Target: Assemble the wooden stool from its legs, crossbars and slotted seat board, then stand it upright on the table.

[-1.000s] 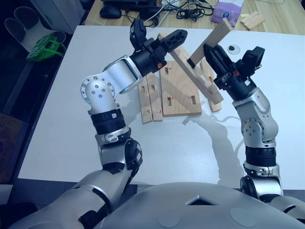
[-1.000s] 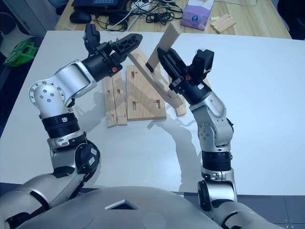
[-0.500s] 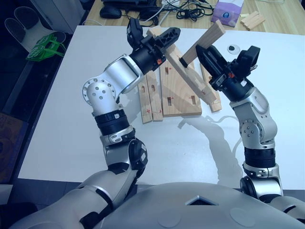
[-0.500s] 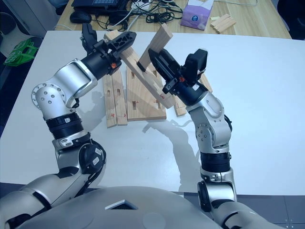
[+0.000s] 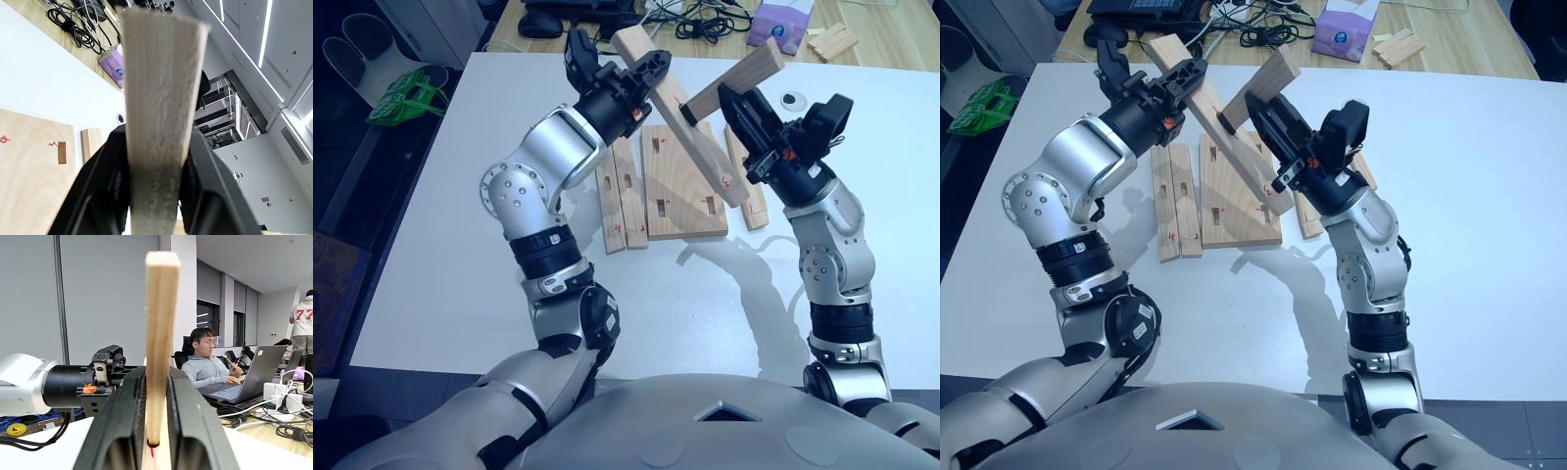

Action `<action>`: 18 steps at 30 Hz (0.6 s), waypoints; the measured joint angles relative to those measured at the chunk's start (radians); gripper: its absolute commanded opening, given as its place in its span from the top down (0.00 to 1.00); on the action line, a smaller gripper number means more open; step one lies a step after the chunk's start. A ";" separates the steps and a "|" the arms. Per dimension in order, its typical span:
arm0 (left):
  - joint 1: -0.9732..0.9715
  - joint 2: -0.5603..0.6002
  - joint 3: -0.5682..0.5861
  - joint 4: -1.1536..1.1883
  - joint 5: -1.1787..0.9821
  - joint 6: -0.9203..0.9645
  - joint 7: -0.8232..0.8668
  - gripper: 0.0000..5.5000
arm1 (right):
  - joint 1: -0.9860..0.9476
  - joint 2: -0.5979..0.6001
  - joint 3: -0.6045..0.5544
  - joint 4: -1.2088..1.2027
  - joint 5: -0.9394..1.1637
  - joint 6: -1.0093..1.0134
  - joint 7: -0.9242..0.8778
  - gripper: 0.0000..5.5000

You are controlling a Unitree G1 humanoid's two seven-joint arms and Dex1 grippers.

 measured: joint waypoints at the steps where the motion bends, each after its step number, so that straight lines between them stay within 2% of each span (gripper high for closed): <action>1: 0.000 0.000 -0.002 0.000 -0.006 -0.004 0.007 0.80 | 0.000 0.000 0.002 0.000 -0.001 -0.003 -0.002 0.93; 4: 0.000 0.000 -0.006 0.000 -0.012 -0.013 0.020 0.80 | -0.002 0.000 0.010 0.009 -0.003 -0.014 -0.002 0.93; 10: -0.014 -0.002 -0.024 -0.013 -0.057 -0.048 0.030 0.81 | 0.012 -0.020 0.035 0.049 -0.060 0.001 -0.004 0.70; 18: -0.014 0.042 -0.055 -0.014 -0.061 -0.091 0.027 0.81 | 0.013 -0.040 0.042 0.059 -0.087 0.005 0.000 0.46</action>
